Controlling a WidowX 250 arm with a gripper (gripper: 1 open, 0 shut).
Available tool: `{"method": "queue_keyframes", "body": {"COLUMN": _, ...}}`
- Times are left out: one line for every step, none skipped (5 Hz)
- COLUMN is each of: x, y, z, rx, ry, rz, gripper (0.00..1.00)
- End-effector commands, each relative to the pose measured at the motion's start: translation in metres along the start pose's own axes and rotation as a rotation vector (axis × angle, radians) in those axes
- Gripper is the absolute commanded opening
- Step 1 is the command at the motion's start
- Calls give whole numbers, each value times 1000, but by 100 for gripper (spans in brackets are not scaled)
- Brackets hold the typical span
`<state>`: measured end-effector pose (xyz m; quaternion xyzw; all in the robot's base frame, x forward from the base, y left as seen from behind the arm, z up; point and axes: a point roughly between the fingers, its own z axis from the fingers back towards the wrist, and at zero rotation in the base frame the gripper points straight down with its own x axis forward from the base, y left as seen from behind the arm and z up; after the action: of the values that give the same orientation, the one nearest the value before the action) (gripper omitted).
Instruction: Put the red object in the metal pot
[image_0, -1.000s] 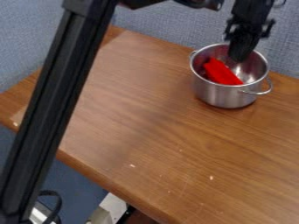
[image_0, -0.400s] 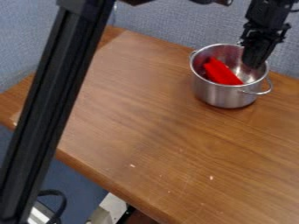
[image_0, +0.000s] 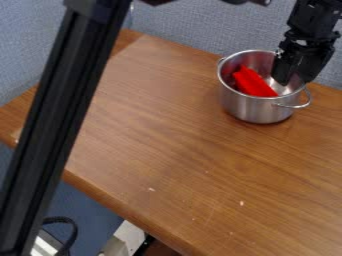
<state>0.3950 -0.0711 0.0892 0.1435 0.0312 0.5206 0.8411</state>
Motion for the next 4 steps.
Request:
{"method": "queue_keyframes", "body": {"x": 9, "y": 7, "z": 33, "rx": -90, "ry": -34, "rz": 19, "gripper": 100}}
{"method": "queue_keyframes", "body": {"x": 13, "y": 3, "z": 28, "rx": -83, "ry": -43, "rz": 17, "gripper": 100}}
{"method": "queue_keyframes", "body": {"x": 16, "y": -1, "z": 22, "rx": -74, "ry": -50, "rz": 17, "gripper": 100}}
{"method": "queue_keyframes", "body": {"x": 15, "y": -4, "z": 26, "rx": -67, "ry": -60, "rz": 5, "gripper": 100}}
